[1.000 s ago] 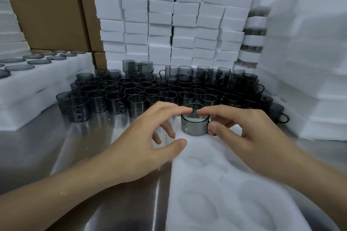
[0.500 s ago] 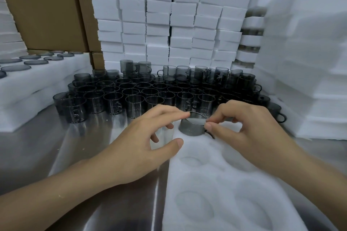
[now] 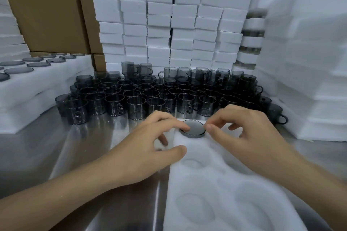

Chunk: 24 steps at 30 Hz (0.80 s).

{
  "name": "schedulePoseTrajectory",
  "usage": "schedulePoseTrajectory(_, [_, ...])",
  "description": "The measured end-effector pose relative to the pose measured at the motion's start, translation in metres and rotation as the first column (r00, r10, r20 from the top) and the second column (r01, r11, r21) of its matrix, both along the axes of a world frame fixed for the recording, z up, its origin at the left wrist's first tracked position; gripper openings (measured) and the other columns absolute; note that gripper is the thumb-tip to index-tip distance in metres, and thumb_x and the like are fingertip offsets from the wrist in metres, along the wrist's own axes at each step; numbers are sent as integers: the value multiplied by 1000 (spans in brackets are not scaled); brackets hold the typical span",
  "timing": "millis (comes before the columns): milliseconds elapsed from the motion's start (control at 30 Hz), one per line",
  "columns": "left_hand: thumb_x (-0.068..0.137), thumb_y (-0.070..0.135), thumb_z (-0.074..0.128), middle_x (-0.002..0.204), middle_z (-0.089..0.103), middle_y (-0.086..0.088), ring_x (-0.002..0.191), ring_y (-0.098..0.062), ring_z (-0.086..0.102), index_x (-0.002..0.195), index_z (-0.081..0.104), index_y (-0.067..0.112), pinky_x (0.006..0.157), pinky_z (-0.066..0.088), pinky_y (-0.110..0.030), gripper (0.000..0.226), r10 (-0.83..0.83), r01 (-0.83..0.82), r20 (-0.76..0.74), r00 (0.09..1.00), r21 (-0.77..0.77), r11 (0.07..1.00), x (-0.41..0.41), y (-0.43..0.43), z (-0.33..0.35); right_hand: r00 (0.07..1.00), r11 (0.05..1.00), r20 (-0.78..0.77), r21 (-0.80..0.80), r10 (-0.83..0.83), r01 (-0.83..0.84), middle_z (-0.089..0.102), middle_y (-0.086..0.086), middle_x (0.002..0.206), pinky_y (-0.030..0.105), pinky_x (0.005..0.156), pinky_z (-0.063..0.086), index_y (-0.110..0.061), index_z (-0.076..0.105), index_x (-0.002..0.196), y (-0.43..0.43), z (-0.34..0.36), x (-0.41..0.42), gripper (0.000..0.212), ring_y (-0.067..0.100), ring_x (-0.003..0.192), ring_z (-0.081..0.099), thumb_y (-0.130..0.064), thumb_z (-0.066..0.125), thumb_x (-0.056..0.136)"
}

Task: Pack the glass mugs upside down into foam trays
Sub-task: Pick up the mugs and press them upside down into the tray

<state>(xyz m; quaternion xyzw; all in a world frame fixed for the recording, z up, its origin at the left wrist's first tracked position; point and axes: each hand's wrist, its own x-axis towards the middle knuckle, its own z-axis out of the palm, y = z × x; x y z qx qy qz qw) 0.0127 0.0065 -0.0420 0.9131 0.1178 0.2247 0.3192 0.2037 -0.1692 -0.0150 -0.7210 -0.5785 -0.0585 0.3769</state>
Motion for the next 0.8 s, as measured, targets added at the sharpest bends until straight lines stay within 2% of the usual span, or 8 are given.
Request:
schedulePoseTrajectory(100, [70, 48, 68, 99, 52, 19, 65, -7, 60, 111, 68, 55, 66, 46, -18, 42, 83, -78, 35, 996, -114, 990, 6, -3, 0, 999, 993, -29, 118, -25, 28, 73, -16, 87, 30, 79, 53, -37, 74, 84, 1, 1, -2, 12, 7, 96, 68, -33, 67, 93])
schedulePoseTrajectory(200, [66, 31, 68, 77, 53, 12, 49, -10, 46, 100, 74, 44, 53, 40, -24, 37, 118, -84, 128, 985, -242, 967, 10, -3, -1, 998, 979, -35, 200, -43, 49, 72, -13, 85, 31, 77, 51, -33, 75, 84, 0, 2, -4, 12, 10, 92, 68, -27, 68, 93])
schedulePoseTrajectory(333, [68, 22, 72, 66, 49, 12, 51, -10, 43, 88, 75, 38, 54, 39, -29, 26, 248, -195, 208, 946, -244, 950, 10, 18, -2, 997, 969, -53, 238, -56, 67, 71, -10, 86, 29, 75, 49, -31, 75, 86, -1, 5, -5, 12, 11, 91, 67, -25, 69, 94])
schedulePoseTrajectory(400, [77, 8, 78, 64, 48, 14, 53, -9, 43, 84, 76, 37, 54, 39, -25, 30, 291, -231, 224, 930, -262, 937, 9, 33, -1, 998, 976, -35, 207, -56, 62, 70, -11, 88, 23, 75, 48, -33, 75, 88, -1, 5, -4, 10, 9, 94, 67, -29, 69, 94])
schedulePoseTrajectory(467, [81, -2, 76, 64, 47, 14, 50, -7, 44, 84, 77, 35, 48, 41, -20, 37, 258, -193, 207, 944, -291, 937, 8, 43, 0, 998, 992, -1, 110, -58, 58, 67, -13, 92, 20, 76, 47, -39, 74, 93, 0, 1, -3, 6, 6, 98, 65, -40, 68, 94])
schedulePoseTrajectory(567, [73, 11, 71, 66, 47, 12, 49, -5, 41, 86, 77, 33, 46, 41, -18, 26, 149, -93, 194, 970, -270, 958, 7, 49, 1, 998, 998, 50, -42, -42, 44, 63, -17, 101, 20, 73, 48, -47, 73, 101, 1, -8, -2, 19, 3, 104, 62, -61, 62, 93])
schedulePoseTrajectory(700, [81, 17, 68, 66, 55, 11, 49, -9, 45, 90, 75, 33, 50, 40, -19, 20, 132, -62, 307, 942, -228, 972, 9, 53, -4, 1000, 1000, 4, -9, 18, -18, 65, -13, 98, 21, 76, 49, -40, 73, 81, 2, -9, -2, 29, 10, 96, 64, -65, 60, 91])
schedulePoseTrajectory(800, [102, 12, 65, 92, 68, 11, 69, -13, 62, 101, 73, 38, 64, 52, -25, 27, 243, -215, 434, 867, -115, 970, 11, 64, -10, 998, 999, -32, 7, 54, -54, 62, -7, 88, 23, 74, 48, -35, 63, 66, 2, -8, -3, 33, 17, 84, 62, -53, 68, 94])
